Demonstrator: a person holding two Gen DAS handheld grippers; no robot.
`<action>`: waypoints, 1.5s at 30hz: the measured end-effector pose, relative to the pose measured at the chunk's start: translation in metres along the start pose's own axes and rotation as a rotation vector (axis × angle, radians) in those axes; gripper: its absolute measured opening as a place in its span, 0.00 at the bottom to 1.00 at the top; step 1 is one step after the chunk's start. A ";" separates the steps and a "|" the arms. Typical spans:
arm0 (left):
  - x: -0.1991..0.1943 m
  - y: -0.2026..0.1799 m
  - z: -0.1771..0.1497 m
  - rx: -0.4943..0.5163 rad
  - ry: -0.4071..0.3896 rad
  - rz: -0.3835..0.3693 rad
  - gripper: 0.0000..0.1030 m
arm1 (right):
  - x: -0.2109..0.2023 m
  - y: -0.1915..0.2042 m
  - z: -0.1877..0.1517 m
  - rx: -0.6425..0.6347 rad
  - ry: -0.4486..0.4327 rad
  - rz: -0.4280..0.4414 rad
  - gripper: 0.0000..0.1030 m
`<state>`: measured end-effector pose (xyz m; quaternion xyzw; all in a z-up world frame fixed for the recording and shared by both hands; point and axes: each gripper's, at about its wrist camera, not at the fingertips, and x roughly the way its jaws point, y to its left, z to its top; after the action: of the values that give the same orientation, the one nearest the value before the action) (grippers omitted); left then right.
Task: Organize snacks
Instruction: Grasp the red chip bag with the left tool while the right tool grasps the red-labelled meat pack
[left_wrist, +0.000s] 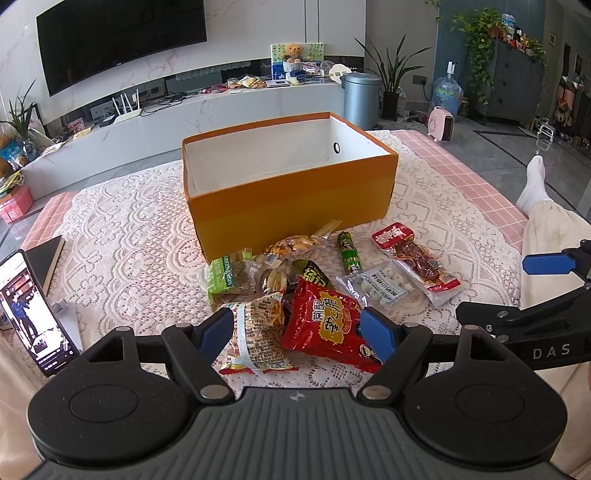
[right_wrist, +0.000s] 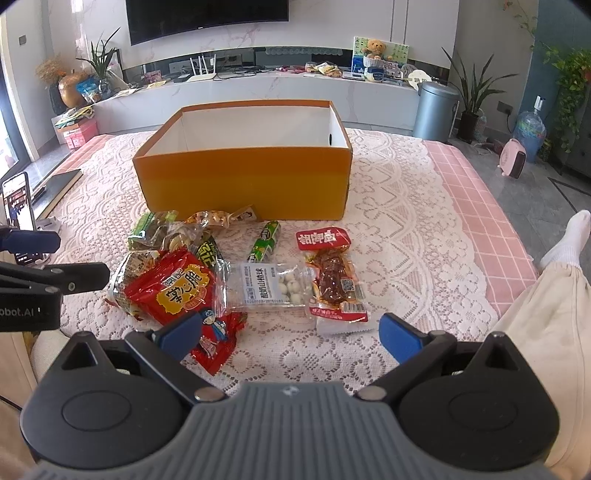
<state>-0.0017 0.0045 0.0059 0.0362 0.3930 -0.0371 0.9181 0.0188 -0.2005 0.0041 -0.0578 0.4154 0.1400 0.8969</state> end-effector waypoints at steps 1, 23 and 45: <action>0.000 0.000 0.000 0.001 -0.003 -0.005 0.88 | 0.000 0.001 0.000 -0.011 -0.006 -0.005 0.96; 0.045 0.028 0.003 -0.149 0.172 -0.181 0.64 | 0.032 -0.014 -0.005 -0.015 -0.023 0.005 0.66; 0.110 0.021 0.004 -0.187 0.295 -0.137 0.55 | 0.114 -0.044 0.020 -0.005 0.023 -0.012 0.66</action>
<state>0.0783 0.0204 -0.0703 -0.0712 0.5264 -0.0570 0.8453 0.1164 -0.2150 -0.0701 -0.0644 0.4251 0.1351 0.8927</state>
